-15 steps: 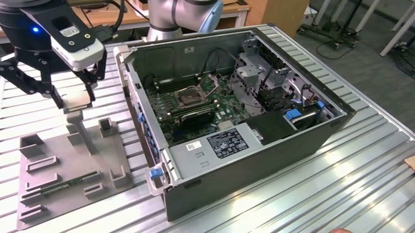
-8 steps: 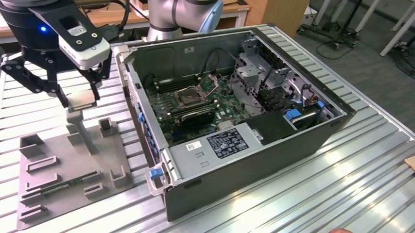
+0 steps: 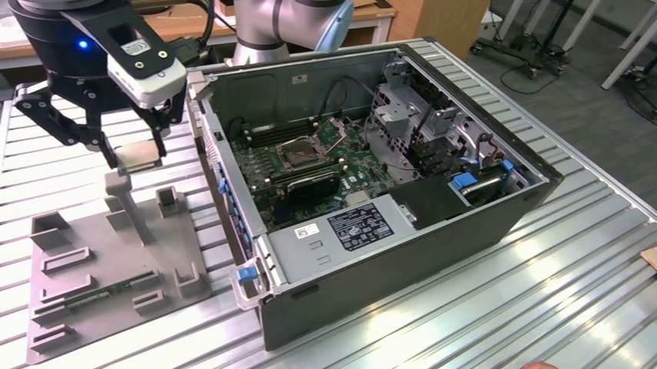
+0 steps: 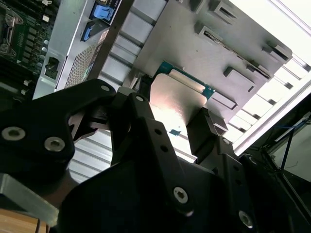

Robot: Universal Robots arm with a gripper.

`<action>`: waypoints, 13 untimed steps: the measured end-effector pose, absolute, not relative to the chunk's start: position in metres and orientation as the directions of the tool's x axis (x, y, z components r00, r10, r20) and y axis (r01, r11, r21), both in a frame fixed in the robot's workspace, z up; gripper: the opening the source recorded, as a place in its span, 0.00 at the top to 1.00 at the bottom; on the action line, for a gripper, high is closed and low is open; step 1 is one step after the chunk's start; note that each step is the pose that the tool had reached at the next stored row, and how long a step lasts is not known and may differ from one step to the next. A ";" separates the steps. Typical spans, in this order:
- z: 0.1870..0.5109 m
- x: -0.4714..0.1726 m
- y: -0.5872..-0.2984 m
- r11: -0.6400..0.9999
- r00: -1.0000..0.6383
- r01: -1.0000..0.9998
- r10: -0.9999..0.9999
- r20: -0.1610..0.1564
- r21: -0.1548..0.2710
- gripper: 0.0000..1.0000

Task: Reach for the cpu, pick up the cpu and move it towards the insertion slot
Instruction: 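Pick up the cpu and move it towards the insertion slot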

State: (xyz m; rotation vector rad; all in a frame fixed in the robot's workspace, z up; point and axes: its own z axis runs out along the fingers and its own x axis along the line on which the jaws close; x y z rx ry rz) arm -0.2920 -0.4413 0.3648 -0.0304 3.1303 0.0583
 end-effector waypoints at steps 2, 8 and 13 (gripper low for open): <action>0.365 -0.290 -0.441 0.999 -1.000 -0.020 -0.019 -0.011 0.037 0.46; 0.365 -0.283 -0.441 0.999 -1.000 -0.019 -0.019 -0.011 0.037 0.46; 0.365 -0.276 -0.441 0.999 -1.000 -0.019 -0.019 -0.011 0.037 0.46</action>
